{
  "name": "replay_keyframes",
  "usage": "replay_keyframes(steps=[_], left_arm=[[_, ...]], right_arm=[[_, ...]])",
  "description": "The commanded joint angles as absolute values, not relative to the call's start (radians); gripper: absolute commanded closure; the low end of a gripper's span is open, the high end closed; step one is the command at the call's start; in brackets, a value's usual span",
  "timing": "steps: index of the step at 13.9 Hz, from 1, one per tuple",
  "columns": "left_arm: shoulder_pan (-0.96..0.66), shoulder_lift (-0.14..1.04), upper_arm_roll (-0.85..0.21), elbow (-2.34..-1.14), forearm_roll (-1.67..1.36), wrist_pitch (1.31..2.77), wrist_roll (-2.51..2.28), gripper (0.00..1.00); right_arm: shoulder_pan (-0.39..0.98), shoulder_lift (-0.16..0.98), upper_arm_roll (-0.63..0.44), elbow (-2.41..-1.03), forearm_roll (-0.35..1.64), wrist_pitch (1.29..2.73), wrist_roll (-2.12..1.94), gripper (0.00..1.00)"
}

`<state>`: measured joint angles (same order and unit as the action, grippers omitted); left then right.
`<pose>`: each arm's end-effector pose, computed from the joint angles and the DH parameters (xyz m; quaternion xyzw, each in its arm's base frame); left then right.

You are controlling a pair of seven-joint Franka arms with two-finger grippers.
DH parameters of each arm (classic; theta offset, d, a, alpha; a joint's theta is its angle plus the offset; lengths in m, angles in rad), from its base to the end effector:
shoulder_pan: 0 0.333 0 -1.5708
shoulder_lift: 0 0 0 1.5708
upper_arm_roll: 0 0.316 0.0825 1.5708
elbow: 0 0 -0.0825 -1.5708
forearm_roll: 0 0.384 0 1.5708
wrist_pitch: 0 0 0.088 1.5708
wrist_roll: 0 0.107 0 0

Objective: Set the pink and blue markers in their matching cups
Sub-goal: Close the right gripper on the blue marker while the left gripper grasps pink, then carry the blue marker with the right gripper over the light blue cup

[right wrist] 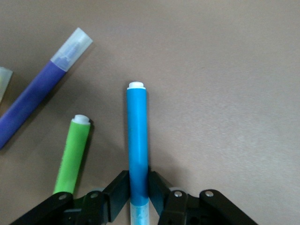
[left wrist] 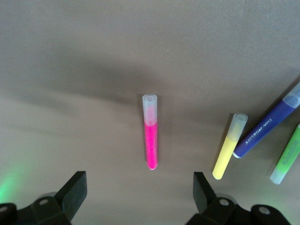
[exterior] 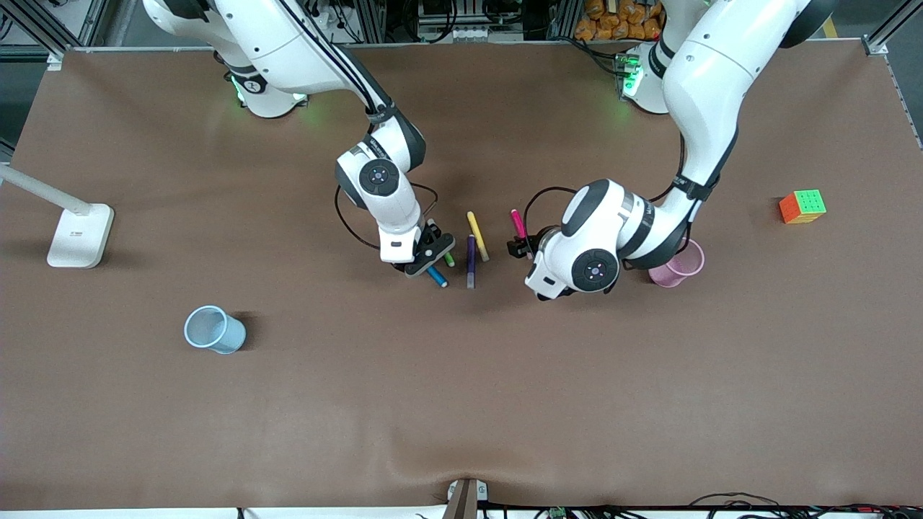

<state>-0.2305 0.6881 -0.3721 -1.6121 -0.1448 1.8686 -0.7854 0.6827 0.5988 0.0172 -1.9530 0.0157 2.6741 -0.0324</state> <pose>0.5408 -0.3548 0.2247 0.9540 0.1372 -0.2658 0.0189 0.4815 0.4044 0.1789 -0.9350 -0.3493 -0.0549 0.0283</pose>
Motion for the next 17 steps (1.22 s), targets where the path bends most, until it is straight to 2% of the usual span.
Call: replay_keyframes(steps=[1, 7, 10, 17], left_arm=[[-0.238, 0.678, -0.371, -1.683, -0.161, 1.968, -0.804, 0.00], [-0.259, 0.693, -0.371, -1.744, -0.161, 2.095, -0.808, 0.00], [-0.265, 0.709, -0.371, -1.746, -0.161, 2.117, -0.810, 0.00], [-0.264, 0.722, -0.368, -1.761, -0.160, 2.117, -0.808, 0.00]], right_arm=[[0.675, 0.529, 0.008, -1.924, -0.040, 2.526, -0.034, 1.00], [0.624, 0.448, 0.006, -1.816, -0.147, 2.180, -0.127, 1.00], [0.563, 0.419, 0.006, -1.772, -0.173, 2.061, -0.269, 1.00], [0.396, 0.394, 0.006, -1.724, -0.250, 1.919, -0.621, 1.00]])
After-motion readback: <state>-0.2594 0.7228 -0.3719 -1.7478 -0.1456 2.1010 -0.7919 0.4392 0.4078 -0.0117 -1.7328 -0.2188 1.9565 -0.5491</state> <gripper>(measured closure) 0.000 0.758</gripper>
